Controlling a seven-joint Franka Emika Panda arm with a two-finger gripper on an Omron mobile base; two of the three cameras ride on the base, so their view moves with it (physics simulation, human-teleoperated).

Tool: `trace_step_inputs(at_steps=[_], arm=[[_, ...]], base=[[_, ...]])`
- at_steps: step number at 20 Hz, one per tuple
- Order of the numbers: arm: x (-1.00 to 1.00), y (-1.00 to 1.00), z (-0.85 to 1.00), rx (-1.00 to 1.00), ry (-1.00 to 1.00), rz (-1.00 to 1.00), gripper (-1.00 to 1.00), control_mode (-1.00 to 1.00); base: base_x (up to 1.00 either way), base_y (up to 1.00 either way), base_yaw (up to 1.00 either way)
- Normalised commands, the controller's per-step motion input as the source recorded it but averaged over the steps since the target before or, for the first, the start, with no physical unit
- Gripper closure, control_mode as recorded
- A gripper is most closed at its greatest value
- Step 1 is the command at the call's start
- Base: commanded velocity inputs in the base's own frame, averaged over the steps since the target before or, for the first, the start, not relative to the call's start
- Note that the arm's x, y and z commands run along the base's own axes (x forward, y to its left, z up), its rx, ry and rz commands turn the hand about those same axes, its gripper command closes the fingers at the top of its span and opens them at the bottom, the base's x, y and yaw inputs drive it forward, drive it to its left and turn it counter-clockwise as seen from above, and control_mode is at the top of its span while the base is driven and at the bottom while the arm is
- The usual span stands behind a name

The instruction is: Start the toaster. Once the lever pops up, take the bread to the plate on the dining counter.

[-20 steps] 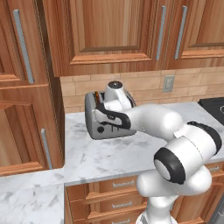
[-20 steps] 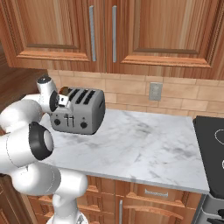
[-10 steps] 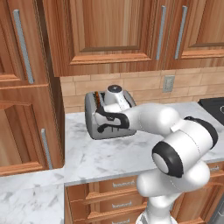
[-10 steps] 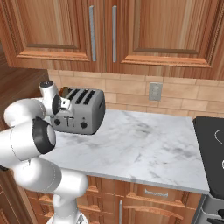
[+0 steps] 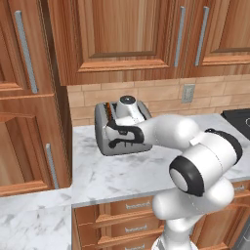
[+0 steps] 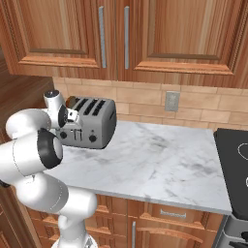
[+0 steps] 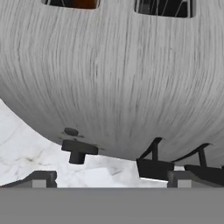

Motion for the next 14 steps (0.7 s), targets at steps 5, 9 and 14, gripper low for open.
trace_step_inputs(at_steps=[5, 9, 14], arm=[[0.11, 0.00, 0.00, 0.00, 0.00, 0.00, -1.00, -1.00], [0.09, 0.00, 0.00, 0.00, 0.00, 0.00, -1.00, -1.00], [0.01, 0.00, -0.01, 0.00, 0.00, 0.00, -1.00, -1.00]], base=[[0.00, 0.00, 0.00], [0.00, 0.00, 0.00], [0.00, 0.00, 0.00]])
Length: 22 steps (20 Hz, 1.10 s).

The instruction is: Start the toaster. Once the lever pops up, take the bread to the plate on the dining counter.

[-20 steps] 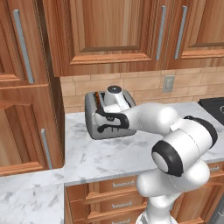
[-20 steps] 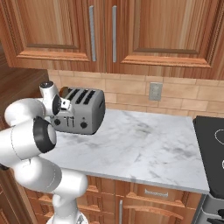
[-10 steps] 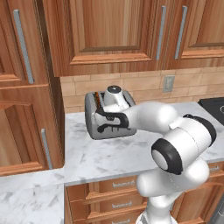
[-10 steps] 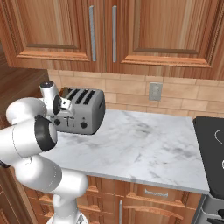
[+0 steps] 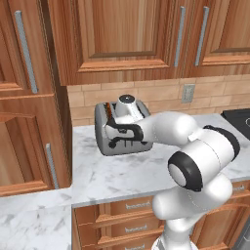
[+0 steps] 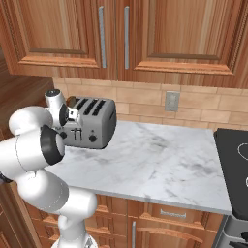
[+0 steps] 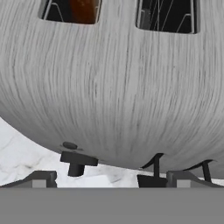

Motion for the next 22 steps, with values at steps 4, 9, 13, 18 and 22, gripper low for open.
trace_step_inputs(at_steps=[4, 9, 13, 18, 22], arm=[[-0.01, 0.00, -0.05, 0.00, 0.00, 0.00, -1.00, -1.00], [-0.03, 0.00, -0.18, 0.01, 0.00, 0.00, -1.00, -1.00], [0.00, 0.00, -0.15, 0.00, 0.00, 0.00, -1.00, -1.00], [0.00, 0.00, -0.13, 0.00, 0.00, 0.00, -1.00, -1.00], [-0.04, 0.00, -0.13, 0.00, 0.00, 0.00, -1.00, -1.00]], base=[[0.00, 0.00, 0.00], [0.00, 0.00, 0.00], [0.00, 0.00, 0.00], [0.00, 0.00, 0.00], [0.00, 0.00, 0.00]])
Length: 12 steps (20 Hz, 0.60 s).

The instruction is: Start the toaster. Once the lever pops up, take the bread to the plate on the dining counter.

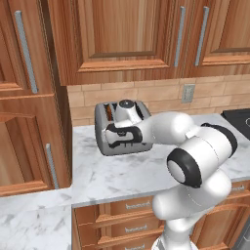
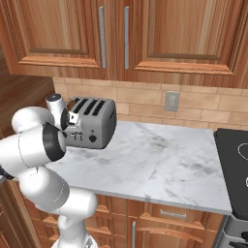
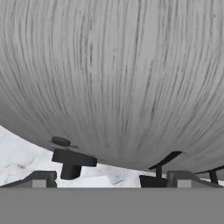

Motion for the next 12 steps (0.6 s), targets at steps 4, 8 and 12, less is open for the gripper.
trace_step_inputs(at_steps=[4, 8, 12], arm=[[-0.09, 0.00, -0.09, 0.00, 0.00, 0.00, -1.00, -1.00], [-0.12, 0.00, -0.08, 0.00, 0.00, 0.00, -1.00, -1.00], [-0.06, 0.00, -0.08, 0.00, 0.00, 0.00, -1.00, -1.00]], base=[[0.00, 0.00, 0.00], [0.00, 0.00, 0.00], [0.00, 0.00, 0.00]])
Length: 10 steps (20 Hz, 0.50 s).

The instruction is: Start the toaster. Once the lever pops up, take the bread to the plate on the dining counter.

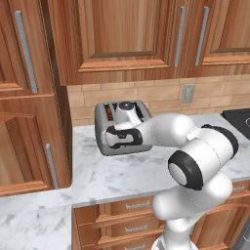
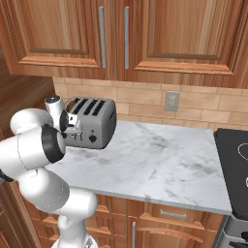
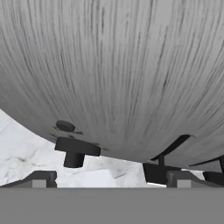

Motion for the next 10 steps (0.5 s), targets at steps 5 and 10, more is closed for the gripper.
trace_step_inputs(at_steps=[5, 10], arm=[[0.00, 0.00, -0.01, 0.00, 0.00, 0.00, -1.00, -1.00], [0.00, 0.00, -0.05, 0.00, 0.00, 0.00, -1.00, -1.00]], base=[[0.00, 0.00, 0.00], [0.00, 0.00, 0.00]])
